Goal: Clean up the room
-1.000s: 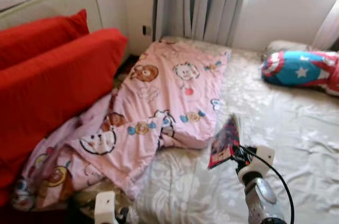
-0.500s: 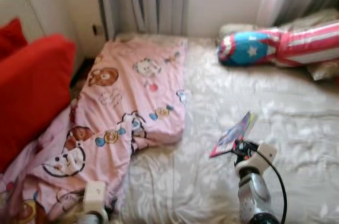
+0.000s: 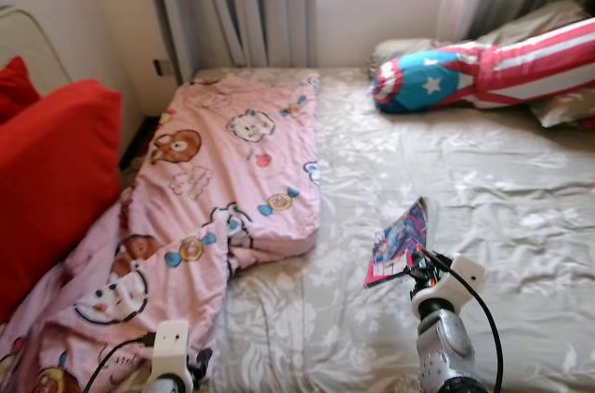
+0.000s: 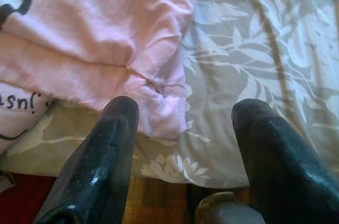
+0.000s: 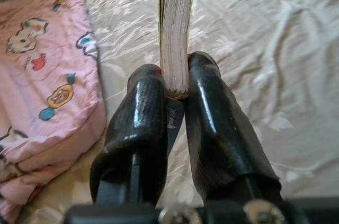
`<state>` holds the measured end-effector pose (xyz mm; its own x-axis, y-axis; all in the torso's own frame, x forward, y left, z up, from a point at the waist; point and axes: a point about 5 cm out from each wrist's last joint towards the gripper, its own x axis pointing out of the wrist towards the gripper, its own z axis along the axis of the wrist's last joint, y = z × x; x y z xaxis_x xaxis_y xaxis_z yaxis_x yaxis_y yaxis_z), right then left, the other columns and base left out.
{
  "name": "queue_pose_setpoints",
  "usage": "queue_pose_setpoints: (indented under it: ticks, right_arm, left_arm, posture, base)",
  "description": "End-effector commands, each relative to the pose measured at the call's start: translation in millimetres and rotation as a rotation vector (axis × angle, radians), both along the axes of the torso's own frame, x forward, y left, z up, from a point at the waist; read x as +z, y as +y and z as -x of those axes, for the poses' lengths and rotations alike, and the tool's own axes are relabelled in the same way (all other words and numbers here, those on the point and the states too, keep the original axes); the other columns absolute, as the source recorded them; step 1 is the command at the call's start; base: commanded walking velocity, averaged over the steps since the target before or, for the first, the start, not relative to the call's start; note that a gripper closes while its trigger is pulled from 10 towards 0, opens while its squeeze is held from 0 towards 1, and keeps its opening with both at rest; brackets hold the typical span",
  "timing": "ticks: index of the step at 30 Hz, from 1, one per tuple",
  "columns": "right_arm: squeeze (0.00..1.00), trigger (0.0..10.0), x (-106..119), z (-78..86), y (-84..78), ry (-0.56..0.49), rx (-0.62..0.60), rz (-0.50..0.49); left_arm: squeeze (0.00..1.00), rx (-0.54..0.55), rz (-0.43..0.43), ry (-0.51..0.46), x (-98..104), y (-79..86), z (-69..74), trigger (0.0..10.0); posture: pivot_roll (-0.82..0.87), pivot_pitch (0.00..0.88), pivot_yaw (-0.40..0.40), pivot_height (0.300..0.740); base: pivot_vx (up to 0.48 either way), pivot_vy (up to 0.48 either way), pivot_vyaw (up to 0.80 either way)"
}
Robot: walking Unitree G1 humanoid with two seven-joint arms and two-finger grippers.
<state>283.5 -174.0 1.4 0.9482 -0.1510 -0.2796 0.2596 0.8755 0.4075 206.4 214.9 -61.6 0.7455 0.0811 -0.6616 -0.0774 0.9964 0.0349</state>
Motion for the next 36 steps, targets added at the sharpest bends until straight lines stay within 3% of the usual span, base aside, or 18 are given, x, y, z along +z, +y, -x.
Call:
queue_pose_setpoints:
  ticks: [1, 8, 36]
  right_arm:
    - [0.0, 10.0, 7.0, -4.9, -0.9, -0.041, 0.001, 0.021]
    - [0.0, 10.0, 7.3, -4.9, -2.4, -0.044, 0.0, 0.027]
    - [0.0, 10.0, 3.9, -2.5, 0.4, -0.027, 0.01, 0.031]
  left_arm:
    - [0.0, -0.006, -0.002, 0.018, -2.8, -1.6, 3.9, 10.0]
    - [0.0, -0.009, 0.001, 0.017, -2.8, -3.4, 3.2, 10.0]
    - [0.0, -0.019, -0.002, 0.022, -3.8, -5.4, 4.2, 10.0]
  posture:
    - [0.09, 0.0, 0.014, 0.74]
    - [0.09, 0.0, 0.01, 0.74]
    - [0.08, 0.0, 0.005, 0.74]
  base:
    - [0.0, 0.0, 0.0]
    - [0.0, -0.071, 0.0]
    - [0.0, -0.335, -0.05]
